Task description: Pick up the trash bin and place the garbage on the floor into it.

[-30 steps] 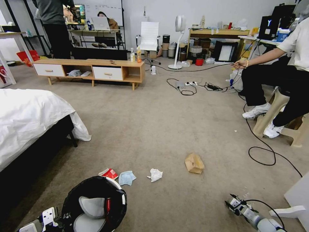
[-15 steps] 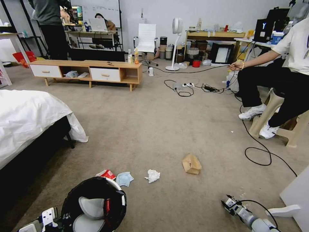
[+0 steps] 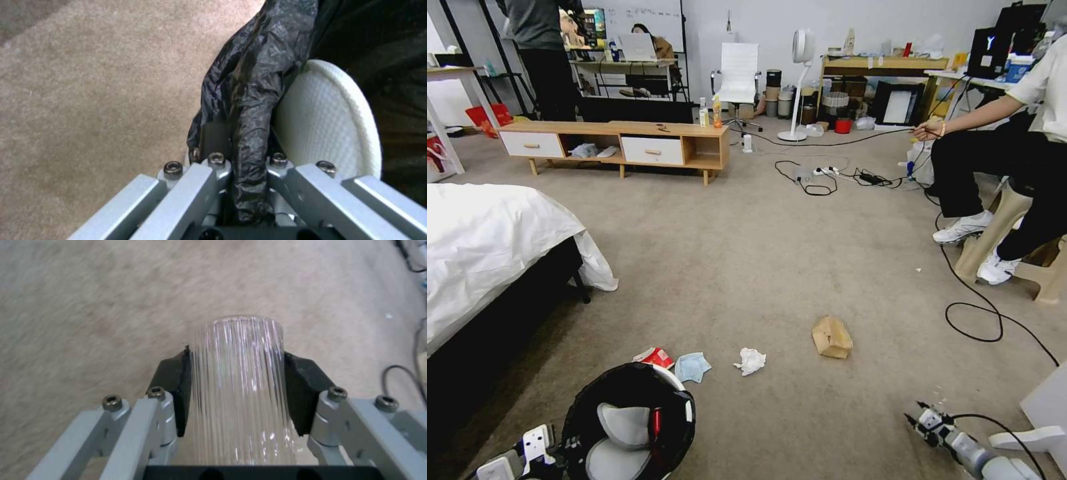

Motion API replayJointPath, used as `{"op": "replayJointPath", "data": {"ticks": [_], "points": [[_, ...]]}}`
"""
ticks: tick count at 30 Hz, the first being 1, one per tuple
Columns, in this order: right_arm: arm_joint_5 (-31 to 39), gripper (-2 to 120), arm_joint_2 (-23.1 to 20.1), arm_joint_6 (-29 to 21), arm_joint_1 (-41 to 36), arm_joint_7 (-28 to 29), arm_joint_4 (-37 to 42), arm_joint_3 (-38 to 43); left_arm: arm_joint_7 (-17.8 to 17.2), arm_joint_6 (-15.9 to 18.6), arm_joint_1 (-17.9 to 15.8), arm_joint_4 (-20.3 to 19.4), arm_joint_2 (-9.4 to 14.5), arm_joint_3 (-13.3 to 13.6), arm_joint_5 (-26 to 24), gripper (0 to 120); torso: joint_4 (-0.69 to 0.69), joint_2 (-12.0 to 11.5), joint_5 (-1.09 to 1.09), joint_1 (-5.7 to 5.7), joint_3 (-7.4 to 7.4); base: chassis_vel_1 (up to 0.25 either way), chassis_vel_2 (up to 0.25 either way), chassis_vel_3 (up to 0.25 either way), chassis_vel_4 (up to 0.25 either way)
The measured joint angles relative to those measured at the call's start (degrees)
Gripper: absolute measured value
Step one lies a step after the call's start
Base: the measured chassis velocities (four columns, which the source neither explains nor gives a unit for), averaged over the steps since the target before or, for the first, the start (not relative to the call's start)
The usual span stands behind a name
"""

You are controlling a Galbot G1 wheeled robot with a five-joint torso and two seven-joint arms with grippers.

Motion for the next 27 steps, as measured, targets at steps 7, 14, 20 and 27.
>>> {"op": "replayJointPath", "data": {"ticks": [7,14,20,27], "points": [[3.69,41,-1.52,-0.69,-1.27,0.35,3.48,0.82,-0.07,0.25,-0.36,-0.16,-0.02,0.24,0.01,2,-0.02,0.01,-0.06,0.0,-0.01,0.0,0.0,0.0,0.0],[6.86,41,-2.99,-1.52,-2.49,0.48,7.6,1.68,-0.1,0.28,-0.57,-0.23,-0.09,0.31,0.0,2,-0.02,0.02,-0.06,0.0,-0.01,0.0,0.0,0.0,0.0],[9.77,41,-4.68,-0.28,-3.27,1.04,12.83,2.58,-0.17,0.38,-0.73,-0.33,-0.27,0.53,0.02,2,-0.02,0.03,-0.06,0.0,-0.01,0.0,0.0,0.0,0.0],[13.29,41,-6.94,-0.26,-4.63,1.48,20.94,3.03,-0.19,0.49,-0.92,-0.49,-0.24,0.76,-0.01,2,-0.04,0.03,-0.06,0.0,-0.01,0.0,0.0,0.0,0.0]]}}
